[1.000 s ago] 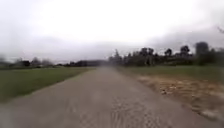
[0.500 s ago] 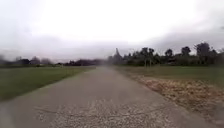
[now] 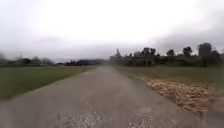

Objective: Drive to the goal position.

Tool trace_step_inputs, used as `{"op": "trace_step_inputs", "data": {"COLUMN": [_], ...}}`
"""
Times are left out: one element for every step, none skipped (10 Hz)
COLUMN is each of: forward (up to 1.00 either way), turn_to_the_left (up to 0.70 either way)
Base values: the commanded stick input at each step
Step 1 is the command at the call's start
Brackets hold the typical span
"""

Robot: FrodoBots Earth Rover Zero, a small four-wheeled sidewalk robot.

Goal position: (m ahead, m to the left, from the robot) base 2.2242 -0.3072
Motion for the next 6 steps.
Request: {"op": "trace_step_inputs", "data": {"forward": [0.85,0.85,0.85,0.85,0.85,0.85], "turn_to_the_left": [0.00,0.00,0.00,0.00,0.14,0.29]}}
